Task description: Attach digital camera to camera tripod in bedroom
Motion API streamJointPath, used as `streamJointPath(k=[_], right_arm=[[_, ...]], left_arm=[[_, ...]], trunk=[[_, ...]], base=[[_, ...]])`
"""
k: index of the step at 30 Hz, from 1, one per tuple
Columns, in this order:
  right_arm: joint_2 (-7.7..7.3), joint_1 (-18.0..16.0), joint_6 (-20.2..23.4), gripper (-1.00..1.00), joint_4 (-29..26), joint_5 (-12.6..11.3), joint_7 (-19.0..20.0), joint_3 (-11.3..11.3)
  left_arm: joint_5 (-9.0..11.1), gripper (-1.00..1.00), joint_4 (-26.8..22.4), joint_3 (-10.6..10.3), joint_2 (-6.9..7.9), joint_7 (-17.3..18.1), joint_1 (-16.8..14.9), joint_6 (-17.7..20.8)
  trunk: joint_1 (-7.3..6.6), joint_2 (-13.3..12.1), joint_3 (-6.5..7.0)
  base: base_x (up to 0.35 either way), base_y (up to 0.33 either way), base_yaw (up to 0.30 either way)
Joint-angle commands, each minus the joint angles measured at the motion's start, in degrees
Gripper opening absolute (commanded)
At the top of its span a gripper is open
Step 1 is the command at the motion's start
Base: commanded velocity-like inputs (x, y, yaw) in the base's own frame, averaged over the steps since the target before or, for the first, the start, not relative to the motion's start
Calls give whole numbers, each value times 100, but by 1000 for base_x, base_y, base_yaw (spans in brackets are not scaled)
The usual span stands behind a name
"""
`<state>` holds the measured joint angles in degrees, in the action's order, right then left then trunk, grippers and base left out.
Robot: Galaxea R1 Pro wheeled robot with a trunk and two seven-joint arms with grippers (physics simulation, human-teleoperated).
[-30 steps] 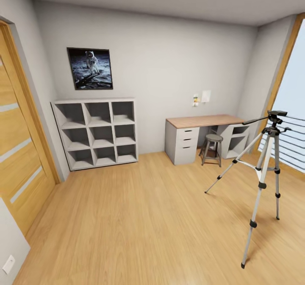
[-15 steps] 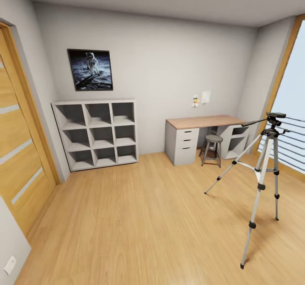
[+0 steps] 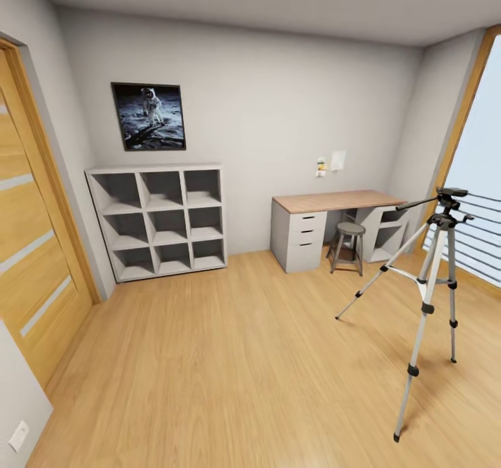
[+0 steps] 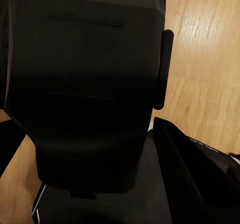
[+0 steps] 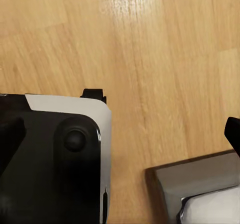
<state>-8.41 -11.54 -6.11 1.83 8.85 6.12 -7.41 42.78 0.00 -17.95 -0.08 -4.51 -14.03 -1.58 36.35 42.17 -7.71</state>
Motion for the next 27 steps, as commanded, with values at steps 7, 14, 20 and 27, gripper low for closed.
streamJointPath(k=[7,14,20,27], right_arm=[[-3,14,-43,100,19,56,12,-50],[3,120,-43,100,19,56,12,-50],[5,166,-41,100,19,56,12,-50],[6,282,-56,100,19,56,12,-50]], left_arm=[[29,-100,0,-50,-1,-14,-3,-9],[29,-100,2,-50,-16,-14,-3,-9],[29,-100,4,-53,-29,-14,2,-9],[29,-100,0,-53,-36,-14,46,-14]], trunk=[[-153,-275,117],[-307,-556,243],[-439,-797,351],[-592,-1077,476]], base=[[0,0,0],[0,0,0],[0,0,0],[0,0,0]])
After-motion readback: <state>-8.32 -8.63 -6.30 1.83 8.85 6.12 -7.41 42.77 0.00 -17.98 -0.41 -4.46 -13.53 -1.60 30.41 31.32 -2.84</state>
